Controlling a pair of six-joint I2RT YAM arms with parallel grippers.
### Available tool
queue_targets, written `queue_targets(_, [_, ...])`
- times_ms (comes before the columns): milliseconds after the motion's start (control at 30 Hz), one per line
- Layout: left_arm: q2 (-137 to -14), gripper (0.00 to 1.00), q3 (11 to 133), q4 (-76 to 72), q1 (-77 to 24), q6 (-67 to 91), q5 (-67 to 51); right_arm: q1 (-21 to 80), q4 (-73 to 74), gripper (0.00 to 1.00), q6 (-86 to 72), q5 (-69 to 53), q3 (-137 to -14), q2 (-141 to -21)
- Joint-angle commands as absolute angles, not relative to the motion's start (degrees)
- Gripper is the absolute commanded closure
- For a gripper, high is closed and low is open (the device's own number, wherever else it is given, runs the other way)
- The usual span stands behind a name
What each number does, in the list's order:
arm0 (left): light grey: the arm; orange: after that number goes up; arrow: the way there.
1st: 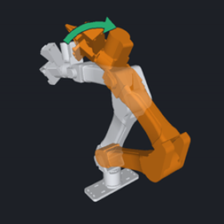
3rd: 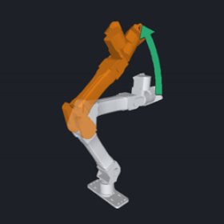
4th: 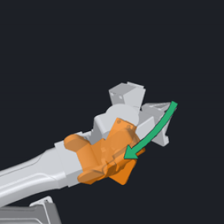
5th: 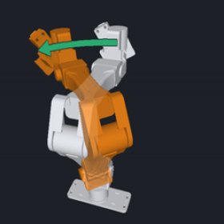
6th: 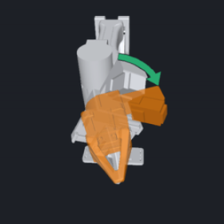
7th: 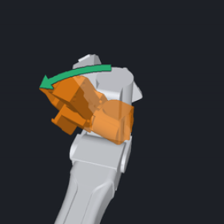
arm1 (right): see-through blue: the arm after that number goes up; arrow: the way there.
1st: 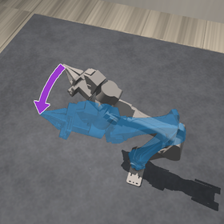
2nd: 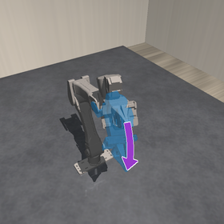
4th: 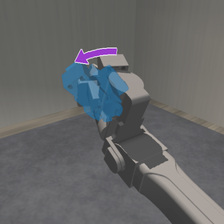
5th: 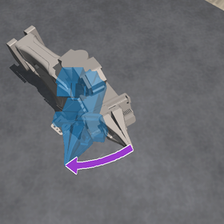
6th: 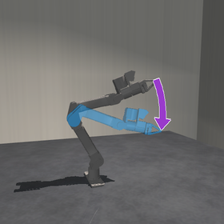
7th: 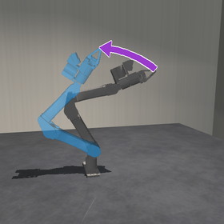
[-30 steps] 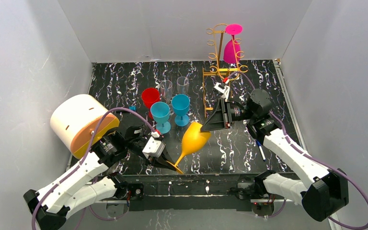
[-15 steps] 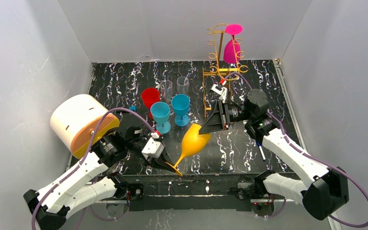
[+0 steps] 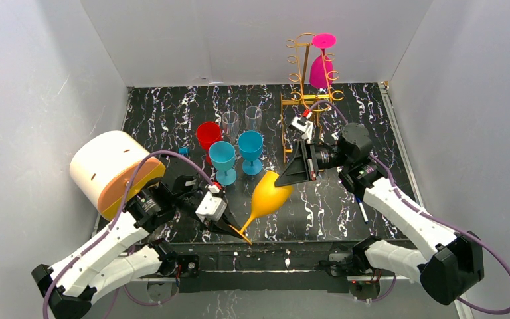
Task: Take the wine glass off the wine glass rack
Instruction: Place the wine glass at the center of the board.
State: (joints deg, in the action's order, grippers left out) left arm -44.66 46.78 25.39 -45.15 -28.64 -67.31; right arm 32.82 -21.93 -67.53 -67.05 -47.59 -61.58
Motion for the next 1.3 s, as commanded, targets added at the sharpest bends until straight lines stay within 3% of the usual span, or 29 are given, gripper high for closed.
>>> queue_targets(0, [-44.7,0.95,49.1,26.4,-45.0,-27.4,-64.0,34.0,-22.2,0.99,-63.7,-67.5,-50.8,-59.5])
queue_targets(133, [-45.0,0.89,49.1,26.4,-45.0,-26.9,-64.1,33.9,-17.1,0.99,-60.1,-66.6,-52.0,-59.7])
queue_targets(433, [-43.3,0.64,49.2,27.3,-45.0,-24.5,-62.7,34.0,-9.2,0.99,-54.0,-63.8,-53.2,-58.6])
queue_targets(633, [-42.2,0.58,49.2,27.8,-45.0,-23.5,-59.4,34.0,-2.4,0.99,-49.7,-62.2,-55.0,-58.4])
queue_targets(800, [-41.9,0.46,49.4,28.2,-45.0,-22.5,-56.9,34.0,-1.1,0.99,-49.0,-61.4,-55.2,-58.1])
queue_targets(1067, [-41.0,0.23,49.6,28.4,-45.0,-19.8,-48.5,34.4,7.5,0.99,-44.0,-57.4,-57.0,-58.5])
queue_targets(1267, [-40.0,0.14,49.7,27.5,-45.0,-16.5,-41.1,37.7,17.1,0.99,-37.6,-48.2,-60.2,-59.3])
